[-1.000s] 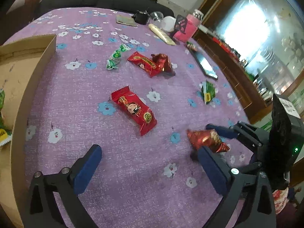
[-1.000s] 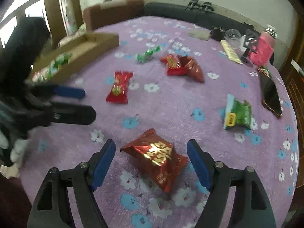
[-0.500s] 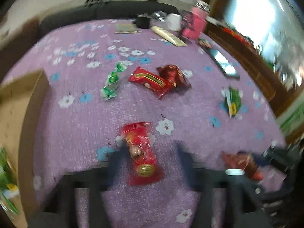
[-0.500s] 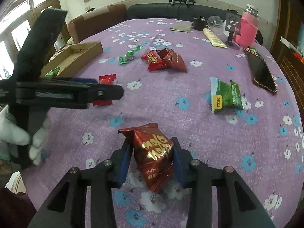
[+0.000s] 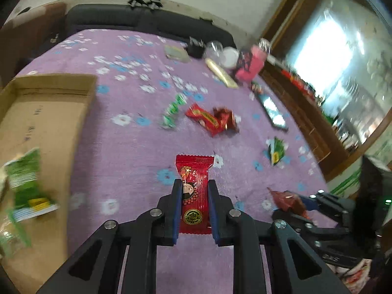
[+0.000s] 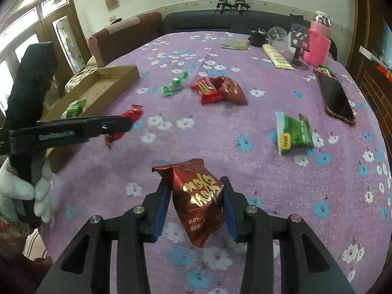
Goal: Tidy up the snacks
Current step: 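Carry both red packets over the cardboard box and open both grippers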
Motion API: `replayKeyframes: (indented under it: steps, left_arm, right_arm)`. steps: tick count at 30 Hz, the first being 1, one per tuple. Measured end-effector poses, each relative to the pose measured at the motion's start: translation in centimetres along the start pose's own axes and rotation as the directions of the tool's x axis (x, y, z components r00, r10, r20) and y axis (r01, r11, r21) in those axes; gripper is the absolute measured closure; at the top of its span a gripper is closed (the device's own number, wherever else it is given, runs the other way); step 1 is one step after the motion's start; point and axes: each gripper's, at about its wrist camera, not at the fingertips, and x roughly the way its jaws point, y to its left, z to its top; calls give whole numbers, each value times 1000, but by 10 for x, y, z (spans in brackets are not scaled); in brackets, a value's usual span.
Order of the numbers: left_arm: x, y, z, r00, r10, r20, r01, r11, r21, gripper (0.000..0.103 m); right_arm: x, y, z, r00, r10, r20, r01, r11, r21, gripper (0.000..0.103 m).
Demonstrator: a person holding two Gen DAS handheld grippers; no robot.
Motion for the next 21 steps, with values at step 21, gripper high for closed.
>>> replayKeyframes:
  steps: [21]
  left_arm:
    - [-87, 176, 45, 969, 234, 81, -215, 957, -193, 83]
  right_arm:
    - [64, 180, 144, 976, 220, 0, -218, 966, -137, 63]
